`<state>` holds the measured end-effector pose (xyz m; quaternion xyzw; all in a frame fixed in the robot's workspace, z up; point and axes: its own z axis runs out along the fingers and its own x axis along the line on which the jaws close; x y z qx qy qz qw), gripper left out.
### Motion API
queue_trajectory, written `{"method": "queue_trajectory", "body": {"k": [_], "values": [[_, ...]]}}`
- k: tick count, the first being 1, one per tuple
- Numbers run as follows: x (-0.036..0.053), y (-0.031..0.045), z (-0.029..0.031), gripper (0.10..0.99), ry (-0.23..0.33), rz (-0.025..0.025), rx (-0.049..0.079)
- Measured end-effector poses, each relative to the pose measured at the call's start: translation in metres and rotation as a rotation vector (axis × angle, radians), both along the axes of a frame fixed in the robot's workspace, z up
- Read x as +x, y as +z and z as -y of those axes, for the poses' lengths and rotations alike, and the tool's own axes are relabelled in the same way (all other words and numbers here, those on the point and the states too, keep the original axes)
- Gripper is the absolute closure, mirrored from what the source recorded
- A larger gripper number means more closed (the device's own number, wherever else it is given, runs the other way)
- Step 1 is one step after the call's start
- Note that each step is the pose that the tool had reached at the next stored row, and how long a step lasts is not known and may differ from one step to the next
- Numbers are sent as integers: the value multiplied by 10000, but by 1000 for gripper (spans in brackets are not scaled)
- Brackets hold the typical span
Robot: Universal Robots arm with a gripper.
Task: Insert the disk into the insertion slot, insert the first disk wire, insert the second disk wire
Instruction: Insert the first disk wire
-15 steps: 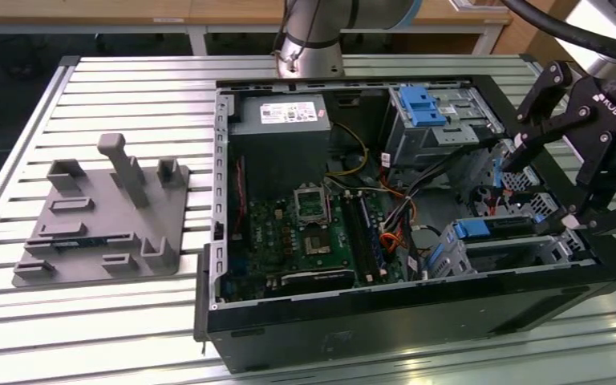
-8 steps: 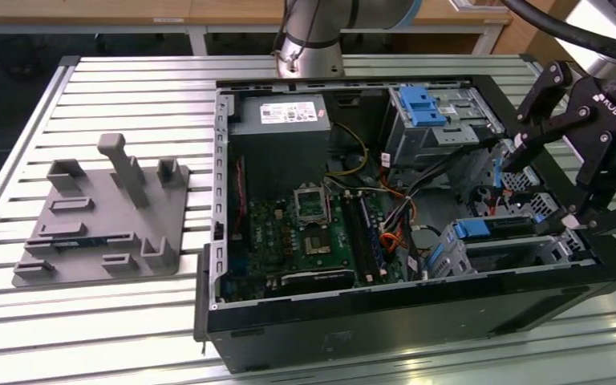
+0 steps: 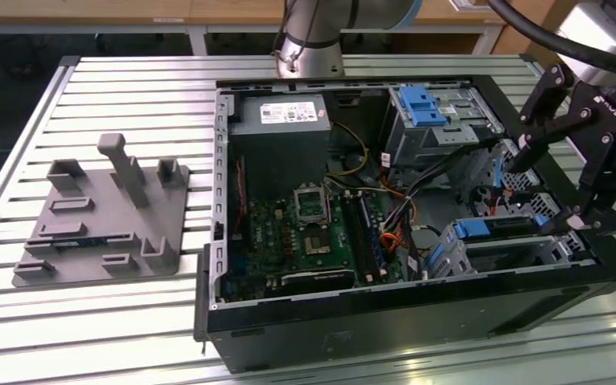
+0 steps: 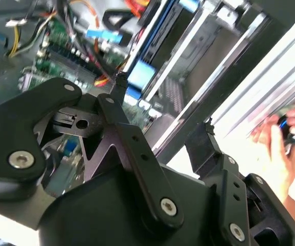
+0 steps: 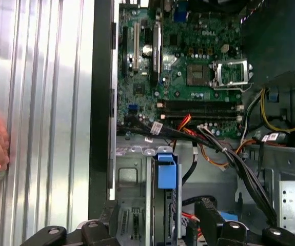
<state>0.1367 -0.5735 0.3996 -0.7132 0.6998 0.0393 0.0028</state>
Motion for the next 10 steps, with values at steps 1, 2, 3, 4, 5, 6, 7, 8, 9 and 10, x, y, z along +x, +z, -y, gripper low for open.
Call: {"method": "queue_trajectory", "body": {"k": [1, 2, 3, 4, 5, 6, 7, 8, 9, 10], "values": [[0, 0, 0, 357, -19, 123, -1], [0, -2, 0, 357, -49, 221, -1], [0, -3, 0, 357, -82, 315, -2], [0, -4, -1, 357, -109, 411, -5], [0, -5, -9, 357, -138, 499, -7], [0, -6, -13, 357, -187, 536, -8], [1, -7, -13, 357, -283, 547, -10], [1, -10, -13, 357, -401, 554, -13], [0, -14, -13, 357, -543, 557, -16], [0, -21, -13, 357, -693, 567, -24]]}}
